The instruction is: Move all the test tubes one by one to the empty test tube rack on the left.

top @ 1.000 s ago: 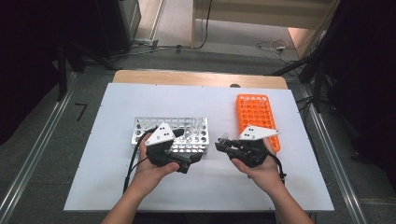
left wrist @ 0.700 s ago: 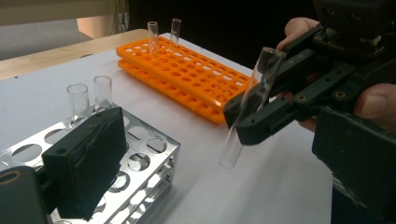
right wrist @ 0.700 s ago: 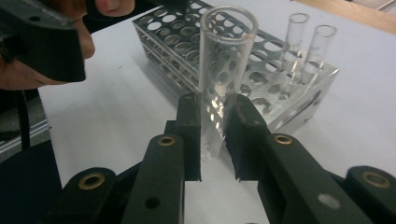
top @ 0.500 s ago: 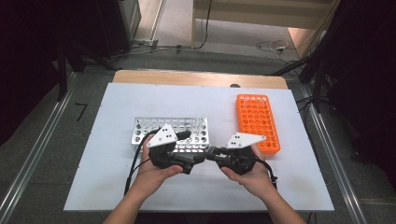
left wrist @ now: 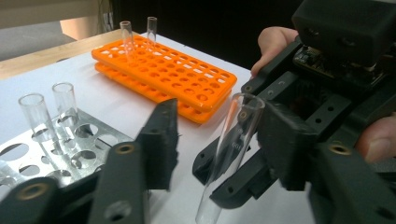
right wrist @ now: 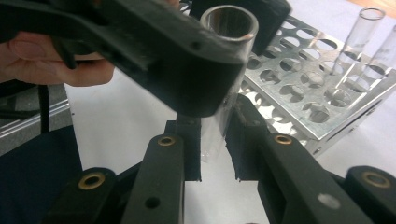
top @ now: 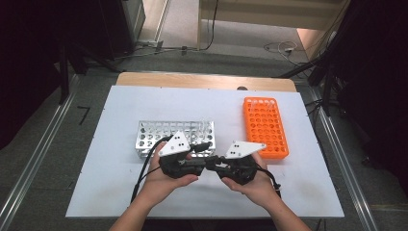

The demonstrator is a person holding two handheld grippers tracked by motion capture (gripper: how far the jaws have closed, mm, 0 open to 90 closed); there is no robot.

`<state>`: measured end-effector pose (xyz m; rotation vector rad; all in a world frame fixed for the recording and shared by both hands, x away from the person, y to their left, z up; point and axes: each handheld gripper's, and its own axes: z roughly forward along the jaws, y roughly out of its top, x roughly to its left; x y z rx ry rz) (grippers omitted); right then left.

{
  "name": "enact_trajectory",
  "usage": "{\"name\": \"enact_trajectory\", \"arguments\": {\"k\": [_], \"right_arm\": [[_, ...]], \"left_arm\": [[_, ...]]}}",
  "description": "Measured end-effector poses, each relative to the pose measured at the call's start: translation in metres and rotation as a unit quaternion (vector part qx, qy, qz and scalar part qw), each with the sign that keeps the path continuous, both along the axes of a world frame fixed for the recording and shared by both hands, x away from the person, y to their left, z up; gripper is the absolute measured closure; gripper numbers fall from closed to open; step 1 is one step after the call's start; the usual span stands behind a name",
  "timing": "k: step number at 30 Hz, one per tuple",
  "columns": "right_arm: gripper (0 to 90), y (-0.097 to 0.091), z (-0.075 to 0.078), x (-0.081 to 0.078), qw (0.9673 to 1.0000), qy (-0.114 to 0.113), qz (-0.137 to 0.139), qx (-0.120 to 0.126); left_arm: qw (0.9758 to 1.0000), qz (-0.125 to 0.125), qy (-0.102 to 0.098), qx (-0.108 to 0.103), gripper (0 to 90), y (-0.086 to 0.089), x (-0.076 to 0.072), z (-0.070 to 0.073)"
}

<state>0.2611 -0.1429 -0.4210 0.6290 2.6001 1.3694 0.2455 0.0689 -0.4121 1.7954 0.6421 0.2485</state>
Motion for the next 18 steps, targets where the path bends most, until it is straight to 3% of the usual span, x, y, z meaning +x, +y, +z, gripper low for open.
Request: {"name": "enact_trajectory", "arguments": {"k": [10, 18], "right_arm": [[74.2, 0.0043, -0.0017, -0.0025, 1.0000, 0.005, 0.006, -0.005], [74.2, 0.0038, -0.0027, -0.0018, 1.0000, 0.006, 0.005, -0.004]], "left_arm": [[0.9997, -0.019, -0.009, 0.009, 68.9, -0.0027, -0.0024, 0.0008], [0.9997, -0.019, -0.010, 0.012, 73.4, -0.0031, -0.0023, 0.0007]]}}
